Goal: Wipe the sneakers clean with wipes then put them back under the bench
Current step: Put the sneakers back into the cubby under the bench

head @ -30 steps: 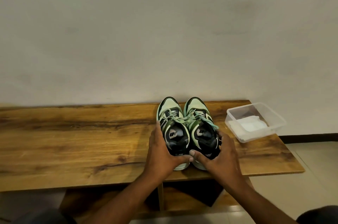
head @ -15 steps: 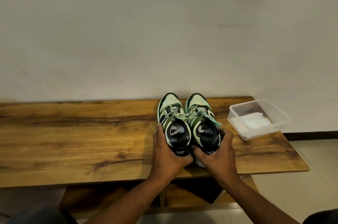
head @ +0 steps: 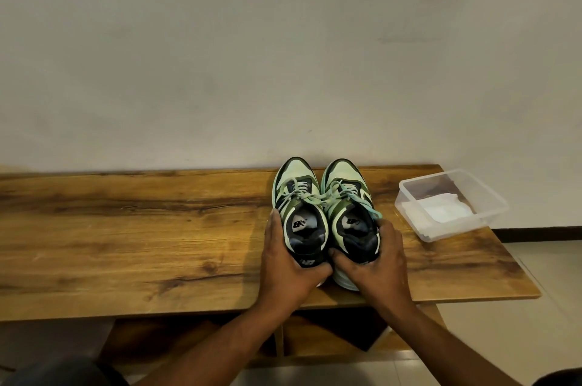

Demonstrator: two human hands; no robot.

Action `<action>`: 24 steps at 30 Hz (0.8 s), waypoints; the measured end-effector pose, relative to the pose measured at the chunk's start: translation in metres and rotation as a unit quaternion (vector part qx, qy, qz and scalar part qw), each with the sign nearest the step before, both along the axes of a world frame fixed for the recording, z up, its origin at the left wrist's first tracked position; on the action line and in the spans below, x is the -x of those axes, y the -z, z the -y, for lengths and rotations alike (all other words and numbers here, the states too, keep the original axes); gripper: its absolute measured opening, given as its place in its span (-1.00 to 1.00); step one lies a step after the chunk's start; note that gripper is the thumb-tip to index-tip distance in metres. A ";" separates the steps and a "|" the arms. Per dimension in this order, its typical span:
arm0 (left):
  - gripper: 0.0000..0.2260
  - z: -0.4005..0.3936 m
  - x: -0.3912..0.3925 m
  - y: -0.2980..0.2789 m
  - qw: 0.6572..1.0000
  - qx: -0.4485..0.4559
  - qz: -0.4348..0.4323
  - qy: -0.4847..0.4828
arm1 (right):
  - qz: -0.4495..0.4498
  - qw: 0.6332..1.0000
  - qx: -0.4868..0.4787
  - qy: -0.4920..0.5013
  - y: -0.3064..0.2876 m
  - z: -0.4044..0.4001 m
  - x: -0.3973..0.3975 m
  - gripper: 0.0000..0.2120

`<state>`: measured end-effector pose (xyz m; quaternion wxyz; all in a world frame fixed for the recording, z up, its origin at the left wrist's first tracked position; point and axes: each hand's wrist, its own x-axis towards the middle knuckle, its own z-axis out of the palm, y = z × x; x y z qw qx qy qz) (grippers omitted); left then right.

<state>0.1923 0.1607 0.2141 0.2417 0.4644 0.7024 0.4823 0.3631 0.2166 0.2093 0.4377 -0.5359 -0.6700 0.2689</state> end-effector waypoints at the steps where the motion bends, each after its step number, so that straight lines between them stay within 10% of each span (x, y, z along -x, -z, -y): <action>1: 0.24 0.000 0.001 0.001 1.000 0.001 0.006 0.000 | -0.001 1.000 -0.002 -0.001 0.000 0.000 0.001 -0.09; 24: -0.10 0.039 0.035 -0.048 0.999 -0.024 0.044 -0.018 | -0.064 0.998 0.026 0.012 -0.047 0.033 0.049 -0.19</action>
